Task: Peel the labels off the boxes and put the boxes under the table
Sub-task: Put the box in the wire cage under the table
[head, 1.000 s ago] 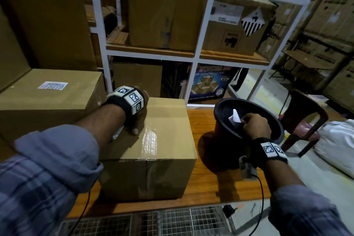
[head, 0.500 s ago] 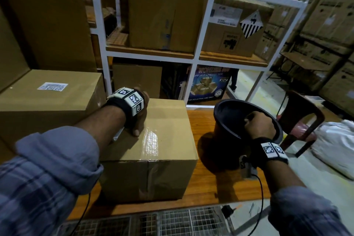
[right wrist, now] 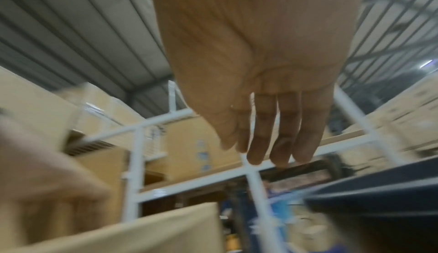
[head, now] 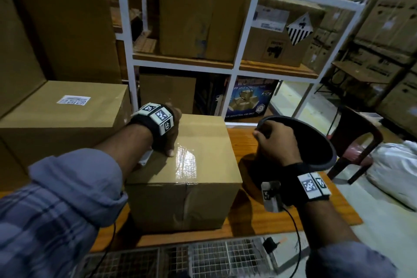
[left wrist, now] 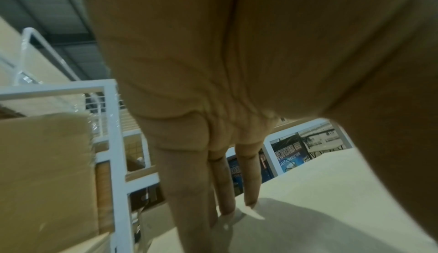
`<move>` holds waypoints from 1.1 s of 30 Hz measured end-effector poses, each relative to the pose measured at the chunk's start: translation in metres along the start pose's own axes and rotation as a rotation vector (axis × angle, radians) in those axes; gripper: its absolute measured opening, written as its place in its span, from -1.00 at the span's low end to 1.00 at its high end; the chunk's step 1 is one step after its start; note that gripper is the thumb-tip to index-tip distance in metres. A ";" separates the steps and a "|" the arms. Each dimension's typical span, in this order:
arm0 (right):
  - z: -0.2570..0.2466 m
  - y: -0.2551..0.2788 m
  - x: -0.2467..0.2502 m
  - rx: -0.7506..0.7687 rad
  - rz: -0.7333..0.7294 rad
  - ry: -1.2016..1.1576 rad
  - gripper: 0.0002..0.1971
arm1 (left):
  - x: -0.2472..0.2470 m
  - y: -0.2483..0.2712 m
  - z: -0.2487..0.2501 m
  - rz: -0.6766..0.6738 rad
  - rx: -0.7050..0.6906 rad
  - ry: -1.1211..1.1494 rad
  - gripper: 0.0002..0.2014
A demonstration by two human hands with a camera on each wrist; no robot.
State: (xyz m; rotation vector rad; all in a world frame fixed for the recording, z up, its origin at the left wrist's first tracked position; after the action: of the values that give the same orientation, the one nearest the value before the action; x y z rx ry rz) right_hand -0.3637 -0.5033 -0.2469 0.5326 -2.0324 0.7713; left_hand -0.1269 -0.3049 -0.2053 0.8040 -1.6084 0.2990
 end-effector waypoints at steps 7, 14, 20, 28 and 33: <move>-0.061 0.031 -0.029 0.120 -0.267 0.013 -0.66 | -0.018 0.009 -0.019 -0.062 -0.077 0.079 -0.02; -0.082 0.069 -0.034 0.011 -0.354 0.059 -0.38 | -0.051 0.032 -0.043 0.008 -0.182 0.497 -0.08; -0.089 0.098 -0.049 -0.206 -0.233 0.039 -0.30 | -0.097 0.059 -0.042 0.180 -0.219 0.640 -0.35; -0.079 0.132 -0.064 -0.158 -0.271 -0.051 0.39 | -0.150 0.079 -0.078 -0.138 -0.292 0.961 0.34; -0.082 0.154 -0.067 -0.144 -0.158 -0.025 0.41 | -0.179 0.085 -0.076 -0.113 -0.349 1.246 0.57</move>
State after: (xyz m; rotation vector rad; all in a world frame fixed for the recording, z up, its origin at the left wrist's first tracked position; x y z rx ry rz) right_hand -0.3761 -0.3306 -0.3176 0.6139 -2.0229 0.5215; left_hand -0.1226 -0.1389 -0.3369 0.2837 -0.4115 0.3250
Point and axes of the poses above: each hand's wrist, its own y-axis away from the middle knuckle, its own x-axis out of the back of the hand, z = x × y, the point moved 1 cm from there along -y, towards the middle knuckle, and after that the axes turned 3 degrees about x, right-handed, at the moved point
